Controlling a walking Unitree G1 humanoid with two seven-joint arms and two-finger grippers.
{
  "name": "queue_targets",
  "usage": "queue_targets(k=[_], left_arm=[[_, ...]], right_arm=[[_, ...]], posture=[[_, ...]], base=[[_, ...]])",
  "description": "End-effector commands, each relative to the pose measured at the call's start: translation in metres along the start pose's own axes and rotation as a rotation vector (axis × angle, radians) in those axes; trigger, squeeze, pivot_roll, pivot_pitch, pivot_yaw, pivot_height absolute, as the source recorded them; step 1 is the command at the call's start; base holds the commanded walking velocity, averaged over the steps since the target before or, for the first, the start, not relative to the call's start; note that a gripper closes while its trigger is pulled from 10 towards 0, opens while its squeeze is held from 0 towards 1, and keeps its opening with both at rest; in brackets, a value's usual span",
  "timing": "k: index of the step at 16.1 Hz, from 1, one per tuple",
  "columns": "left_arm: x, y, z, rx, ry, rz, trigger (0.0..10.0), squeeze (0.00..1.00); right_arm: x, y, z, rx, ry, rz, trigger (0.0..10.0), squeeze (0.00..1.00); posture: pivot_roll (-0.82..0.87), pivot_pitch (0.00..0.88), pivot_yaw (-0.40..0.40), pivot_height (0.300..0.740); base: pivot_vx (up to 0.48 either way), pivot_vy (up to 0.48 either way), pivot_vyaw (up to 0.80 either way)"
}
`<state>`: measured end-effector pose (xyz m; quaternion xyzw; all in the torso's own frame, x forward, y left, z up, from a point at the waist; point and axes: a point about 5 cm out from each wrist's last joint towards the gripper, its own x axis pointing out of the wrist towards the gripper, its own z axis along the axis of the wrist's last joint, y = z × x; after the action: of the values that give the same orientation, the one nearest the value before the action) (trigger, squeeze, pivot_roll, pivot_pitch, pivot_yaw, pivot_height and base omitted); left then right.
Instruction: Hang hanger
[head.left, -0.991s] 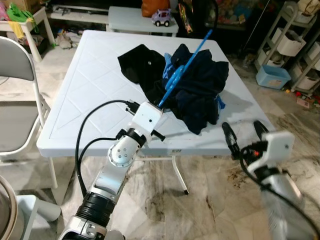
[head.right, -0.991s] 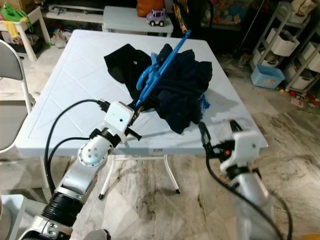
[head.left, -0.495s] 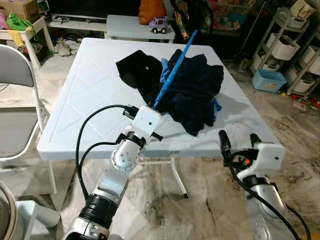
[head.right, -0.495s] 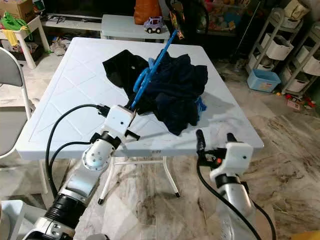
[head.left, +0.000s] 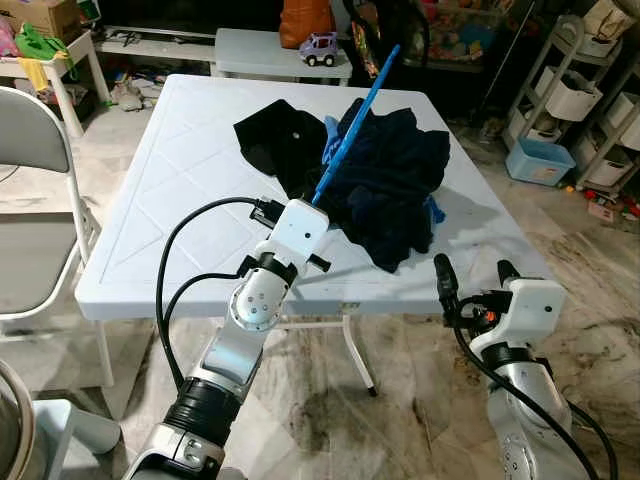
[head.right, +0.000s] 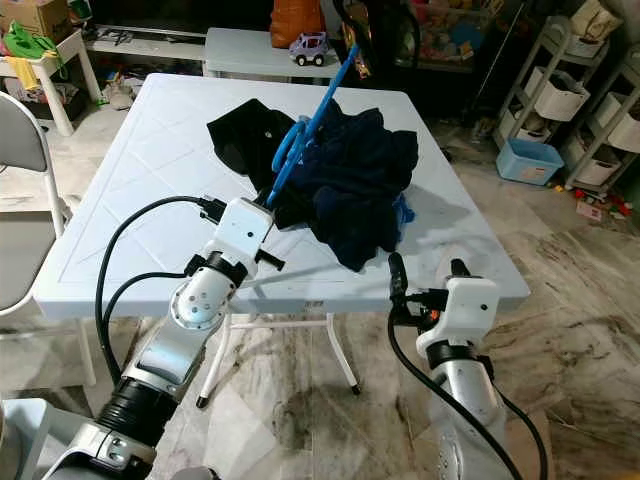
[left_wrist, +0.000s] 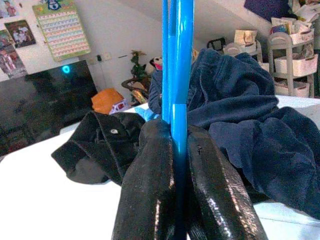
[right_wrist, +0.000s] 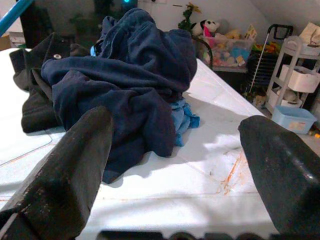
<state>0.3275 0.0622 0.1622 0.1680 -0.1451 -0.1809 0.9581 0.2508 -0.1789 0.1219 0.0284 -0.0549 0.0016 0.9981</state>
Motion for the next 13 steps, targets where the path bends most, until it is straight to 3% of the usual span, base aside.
queue_targets(k=[1, 11, 13], left_arm=[[0.001, -0.002, 0.004, 0.0, -0.01, 0.002, 10.0, 0.0], [0.003, -0.005, 0.002, 0.005, 0.002, -0.023, 10.0, 0.0], [0.004, -0.007, -0.002, -0.026, 0.024, -0.041, 10.0, 0.0]], right_arm=[[0.001, -0.002, 0.0, -0.008, 0.006, -0.004, 10.0, 0.0], [0.001, -0.01, -0.001, -0.005, -0.001, -0.069, 10.0, 0.0], [0.0, -0.013, -0.002, -0.003, -0.002, -0.09, 10.0, 0.0]], posture=[[0.19, 0.009, -0.15, 0.74], [0.19, 0.0, -0.125, 0.74], [0.18, 0.0, -0.115, 0.74]], base=[[-0.326, 0.0, 0.0], [-0.343, 0.0, 0.0], [-0.161, 0.0, 0.0]])
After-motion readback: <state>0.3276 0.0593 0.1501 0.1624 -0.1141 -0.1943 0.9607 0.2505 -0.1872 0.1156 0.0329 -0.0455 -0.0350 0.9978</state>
